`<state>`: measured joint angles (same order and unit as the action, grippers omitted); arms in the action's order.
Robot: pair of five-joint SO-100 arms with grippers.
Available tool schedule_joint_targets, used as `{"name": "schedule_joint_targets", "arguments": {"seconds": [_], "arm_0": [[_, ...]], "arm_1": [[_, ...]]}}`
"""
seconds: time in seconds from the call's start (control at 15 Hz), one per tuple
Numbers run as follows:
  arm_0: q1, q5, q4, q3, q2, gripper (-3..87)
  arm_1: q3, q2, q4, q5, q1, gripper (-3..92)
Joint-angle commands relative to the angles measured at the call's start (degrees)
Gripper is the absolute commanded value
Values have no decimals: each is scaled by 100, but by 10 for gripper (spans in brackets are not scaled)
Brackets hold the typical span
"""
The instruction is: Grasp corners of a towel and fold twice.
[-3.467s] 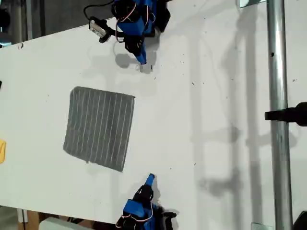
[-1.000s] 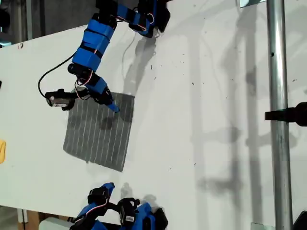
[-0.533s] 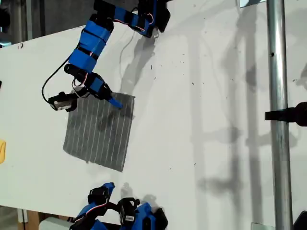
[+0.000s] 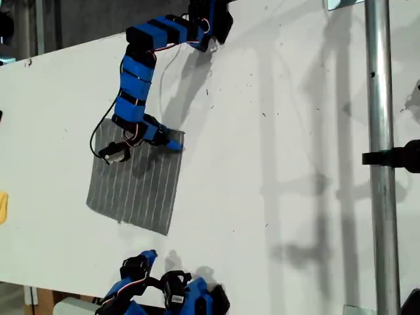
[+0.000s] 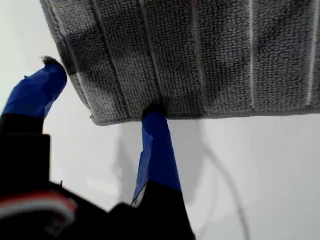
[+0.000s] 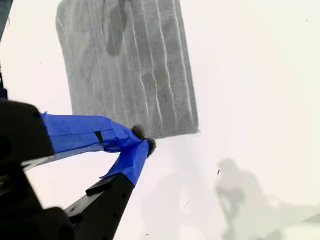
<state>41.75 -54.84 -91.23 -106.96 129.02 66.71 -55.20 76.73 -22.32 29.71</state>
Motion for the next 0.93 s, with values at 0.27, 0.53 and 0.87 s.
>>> {"name": "schedule_joint_targets", "arguments": {"seconds": [0.27,0.53,0.87], "arm_0": [[-26,-9,44,53,167,-27],[-35,-18,79,53,176,-27],[-510,439,615,765,-1529,-18]], "arm_1": [[-158,246,-264,97,185,57],[-193,246,-281,97,88,-2],[-220,229,-299,9,-53,-2]]}}
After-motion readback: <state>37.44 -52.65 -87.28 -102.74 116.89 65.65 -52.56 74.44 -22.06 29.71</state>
